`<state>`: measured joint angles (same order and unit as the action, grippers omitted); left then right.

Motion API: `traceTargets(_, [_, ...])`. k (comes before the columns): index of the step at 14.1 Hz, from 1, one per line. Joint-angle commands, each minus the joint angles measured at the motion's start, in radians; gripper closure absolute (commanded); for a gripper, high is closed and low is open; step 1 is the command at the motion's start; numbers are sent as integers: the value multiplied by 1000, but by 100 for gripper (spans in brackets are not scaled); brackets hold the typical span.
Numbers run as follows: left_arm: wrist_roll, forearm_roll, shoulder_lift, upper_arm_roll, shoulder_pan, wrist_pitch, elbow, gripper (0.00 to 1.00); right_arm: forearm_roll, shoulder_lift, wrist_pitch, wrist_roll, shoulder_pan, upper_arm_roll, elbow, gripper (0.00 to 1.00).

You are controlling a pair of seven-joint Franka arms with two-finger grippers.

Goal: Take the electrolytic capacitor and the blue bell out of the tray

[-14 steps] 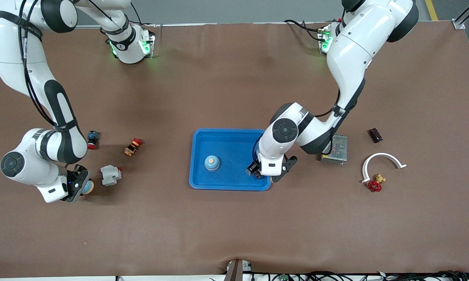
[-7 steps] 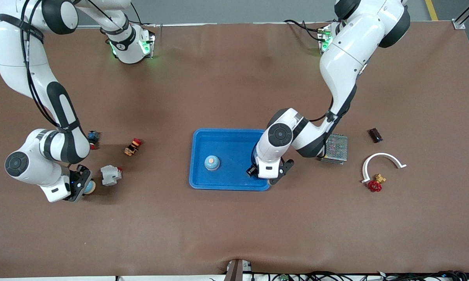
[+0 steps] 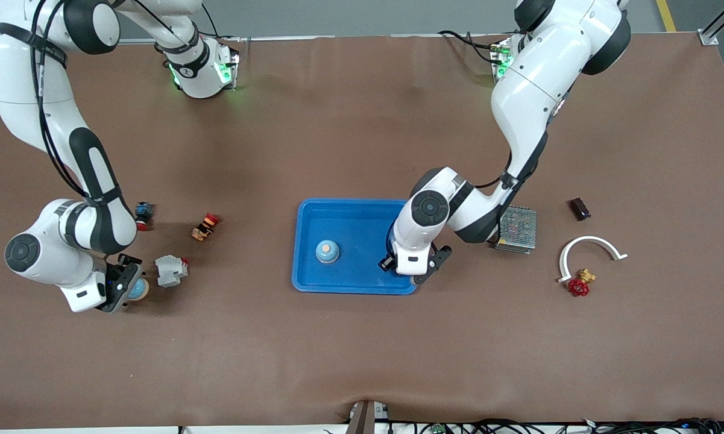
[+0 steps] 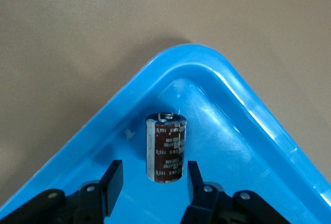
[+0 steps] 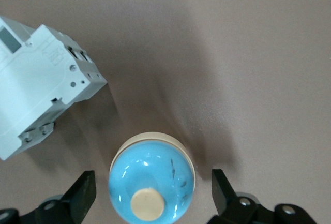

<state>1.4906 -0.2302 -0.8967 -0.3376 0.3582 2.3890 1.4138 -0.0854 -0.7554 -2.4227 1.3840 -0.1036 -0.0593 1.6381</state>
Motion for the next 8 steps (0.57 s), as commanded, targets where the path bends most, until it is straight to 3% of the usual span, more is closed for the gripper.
traceTargets(1, [-12,14,-21,14,15,30,-27,42,-16,11,16,12,-24,19,-12,0])
traceTargets(3, [-15,12,-24,14,13,35,-27,42,-55,33,100,10,-27,23,-36,0])
traceTargets(5, [-16,14,-24,25,13,35,-27,52,-123,42,236,-2,-21,18,-116,0])
traceTargets(8, [-20,14,-24,29,11,35,-26,84,-123,51,355,-103,-16,19,-194,0])
